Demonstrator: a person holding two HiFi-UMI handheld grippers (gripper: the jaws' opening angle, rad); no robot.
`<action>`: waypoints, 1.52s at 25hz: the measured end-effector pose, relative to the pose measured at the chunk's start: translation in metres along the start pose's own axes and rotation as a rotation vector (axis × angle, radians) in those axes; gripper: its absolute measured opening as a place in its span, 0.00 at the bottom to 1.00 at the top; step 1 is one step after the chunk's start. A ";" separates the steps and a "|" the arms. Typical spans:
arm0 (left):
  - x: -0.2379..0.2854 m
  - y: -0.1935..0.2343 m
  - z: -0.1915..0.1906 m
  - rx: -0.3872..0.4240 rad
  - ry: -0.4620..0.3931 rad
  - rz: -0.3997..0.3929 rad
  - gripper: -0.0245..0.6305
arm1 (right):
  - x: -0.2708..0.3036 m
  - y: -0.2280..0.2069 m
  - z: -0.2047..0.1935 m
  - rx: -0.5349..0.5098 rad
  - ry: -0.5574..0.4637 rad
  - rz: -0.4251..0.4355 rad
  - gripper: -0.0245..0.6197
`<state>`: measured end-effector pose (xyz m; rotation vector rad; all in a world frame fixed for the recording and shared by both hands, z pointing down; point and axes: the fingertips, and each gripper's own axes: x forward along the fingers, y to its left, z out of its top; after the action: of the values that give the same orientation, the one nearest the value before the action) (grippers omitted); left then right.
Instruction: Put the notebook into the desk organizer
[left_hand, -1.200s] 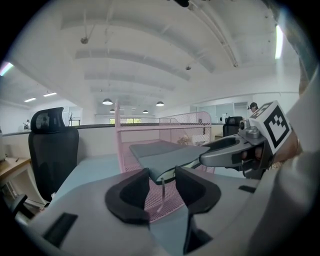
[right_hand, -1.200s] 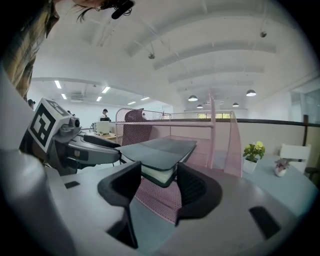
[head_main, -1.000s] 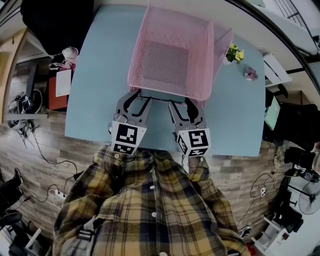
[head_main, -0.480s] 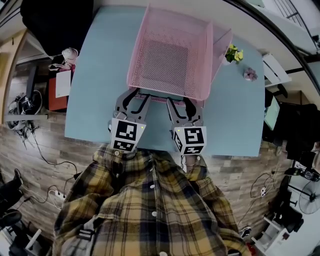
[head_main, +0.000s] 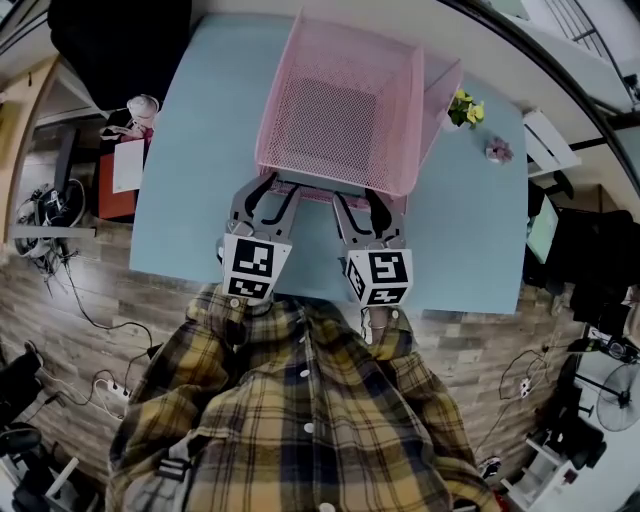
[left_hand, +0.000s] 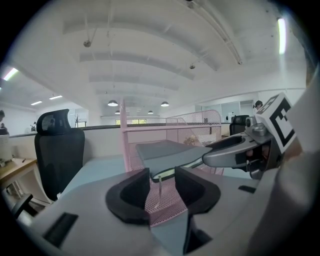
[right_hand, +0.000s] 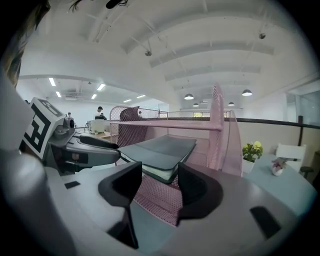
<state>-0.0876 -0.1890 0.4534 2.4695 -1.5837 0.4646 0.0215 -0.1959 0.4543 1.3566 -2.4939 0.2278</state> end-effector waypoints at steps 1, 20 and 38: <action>-0.002 0.000 0.001 0.000 -0.003 0.002 0.27 | -0.002 0.001 0.002 0.006 -0.007 0.004 0.38; -0.065 -0.025 0.037 -0.091 -0.116 -0.021 0.27 | -0.074 0.000 0.031 0.082 -0.088 0.098 0.38; -0.078 -0.057 0.038 -0.146 -0.109 -0.079 0.12 | -0.115 -0.027 0.028 0.082 -0.095 0.075 0.10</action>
<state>-0.0598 -0.1097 0.3918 2.4729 -1.4934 0.1986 0.0982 -0.1270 0.3903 1.3354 -2.6446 0.2917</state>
